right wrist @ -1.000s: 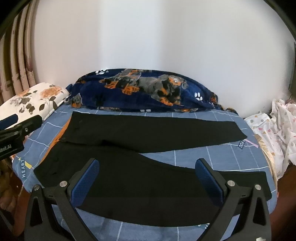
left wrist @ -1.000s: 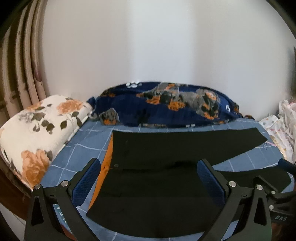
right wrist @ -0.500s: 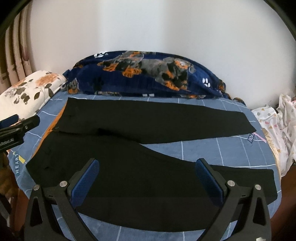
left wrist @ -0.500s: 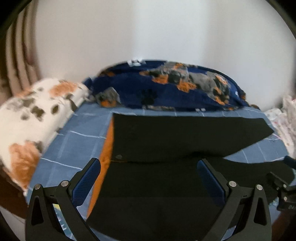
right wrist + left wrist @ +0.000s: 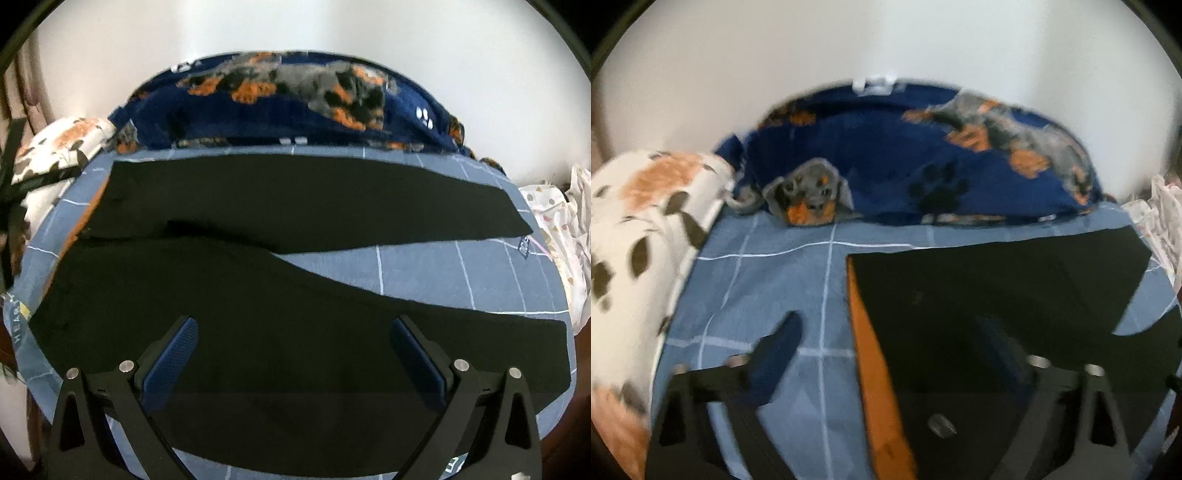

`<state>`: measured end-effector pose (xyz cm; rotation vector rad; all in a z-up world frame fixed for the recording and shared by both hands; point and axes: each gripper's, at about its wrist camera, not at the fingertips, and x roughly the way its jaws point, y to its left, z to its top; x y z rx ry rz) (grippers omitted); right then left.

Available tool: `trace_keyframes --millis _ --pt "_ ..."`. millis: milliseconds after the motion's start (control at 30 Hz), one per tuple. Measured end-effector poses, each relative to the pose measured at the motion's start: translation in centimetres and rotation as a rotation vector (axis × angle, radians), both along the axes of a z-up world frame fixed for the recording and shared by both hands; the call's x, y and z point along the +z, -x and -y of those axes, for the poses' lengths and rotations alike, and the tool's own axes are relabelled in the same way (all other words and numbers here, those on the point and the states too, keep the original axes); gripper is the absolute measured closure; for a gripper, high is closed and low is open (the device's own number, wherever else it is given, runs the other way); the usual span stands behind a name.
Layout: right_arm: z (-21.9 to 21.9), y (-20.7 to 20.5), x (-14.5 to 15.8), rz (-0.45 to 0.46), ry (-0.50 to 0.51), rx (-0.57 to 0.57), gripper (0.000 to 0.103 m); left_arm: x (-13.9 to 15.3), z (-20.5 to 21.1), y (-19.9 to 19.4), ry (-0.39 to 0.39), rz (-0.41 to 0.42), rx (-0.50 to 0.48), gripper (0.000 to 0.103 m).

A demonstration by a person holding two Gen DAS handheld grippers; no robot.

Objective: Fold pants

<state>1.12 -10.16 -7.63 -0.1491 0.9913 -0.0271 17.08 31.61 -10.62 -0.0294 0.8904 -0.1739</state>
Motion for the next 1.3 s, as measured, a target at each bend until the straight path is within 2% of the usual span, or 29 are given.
trace_keyframes --millis 33,100,167,300,400,467,500,533,567,600,667,700,767,833,1000,1100,1167,1233,1300 --pt "0.0 -0.2 -0.3 -0.011 0.001 -0.003 0.000 -1.1 -1.0 -1.8 0.029 -0.040 -0.018 0.036" --pt "0.1 -0.7 -0.9 -0.026 0.007 -0.009 0.000 -2.8 -1.8 -4.2 0.082 -0.096 -0.054 0.037" --pt "0.2 -1.1 -1.3 -0.040 0.017 -0.016 0.000 -4.1 -2.1 -5.7 0.065 -0.126 -0.056 0.037" --pt "0.5 -1.7 -2.0 -0.063 0.022 -0.030 0.000 -5.3 -2.1 -7.4 0.101 -0.139 -0.110 0.037" --pt "0.5 -2.3 -2.6 -0.086 0.021 -0.035 0.000 -6.5 -1.7 -9.1 0.059 -0.184 -0.133 0.037" --pt "0.4 -2.6 -2.9 -0.093 0.021 -0.032 0.000 -7.3 -1.6 -9.9 0.081 -0.215 -0.149 0.037" --pt "0.2 -2.6 -3.0 -0.094 0.021 -0.030 0.000 -7.2 -1.7 -9.9 0.104 -0.196 -0.141 0.040" --pt "0.1 -2.7 -2.9 -0.093 0.022 -0.027 0.000 -7.1 -1.8 -10.1 0.126 -0.191 -0.113 0.069" --pt "0.0 -2.8 -2.9 -0.092 0.023 -0.024 0.000 -7.1 -1.7 -10.2 0.132 -0.201 -0.090 0.081" --pt "0.0 -2.8 -2.9 -0.089 0.024 -0.024 0.000 -7.1 -1.3 -10.2 0.116 -0.193 -0.076 0.082" --pt "0.1 -2.9 -2.8 -0.082 0.016 -0.026 0.000 -6.6 0.4 -9.2 0.008 -0.144 -0.062 0.087" --pt "0.3 -3.0 -2.7 -0.081 0.006 -0.027 0.000 -6.1 0.9 -8.8 -0.001 -0.127 -0.052 0.090" --pt "0.9 -3.2 -2.4 -0.087 -0.056 -0.031 0.000 -3.8 0.9 -6.7 0.052 -0.044 -0.023 0.093" --pt "2.3 -3.4 -1.7 -0.080 -0.162 -0.043 0.000 -1.3 0.9 -4.1 0.087 0.035 -0.016 0.093" --pt "6.8 -5.1 -0.2 -0.070 -0.517 -0.097 0.000 4.0 2.2 3.6 0.142 0.190 -0.057 0.093" --pt "9.0 -6.7 0.0 -0.077 -0.728 -0.118 0.000 4.9 3.5 8.1 0.174 0.225 -0.083 0.093" --pt "9.5 -7.8 0.1 -0.081 -0.795 -0.137 0.001 5.1 3.7 11.0 0.203 0.236 -0.085 0.093" --pt "10.0 -8.9 0.3 -0.070 -0.830 -0.153 0.009 4.6 4.4 13.8 0.213 0.231 -0.079 0.093" --pt "10.4 -10.2 0.5 -0.071 -0.865 -0.165 0.011 4.0 4.6 16.0 0.255 0.207 -0.066 0.093"
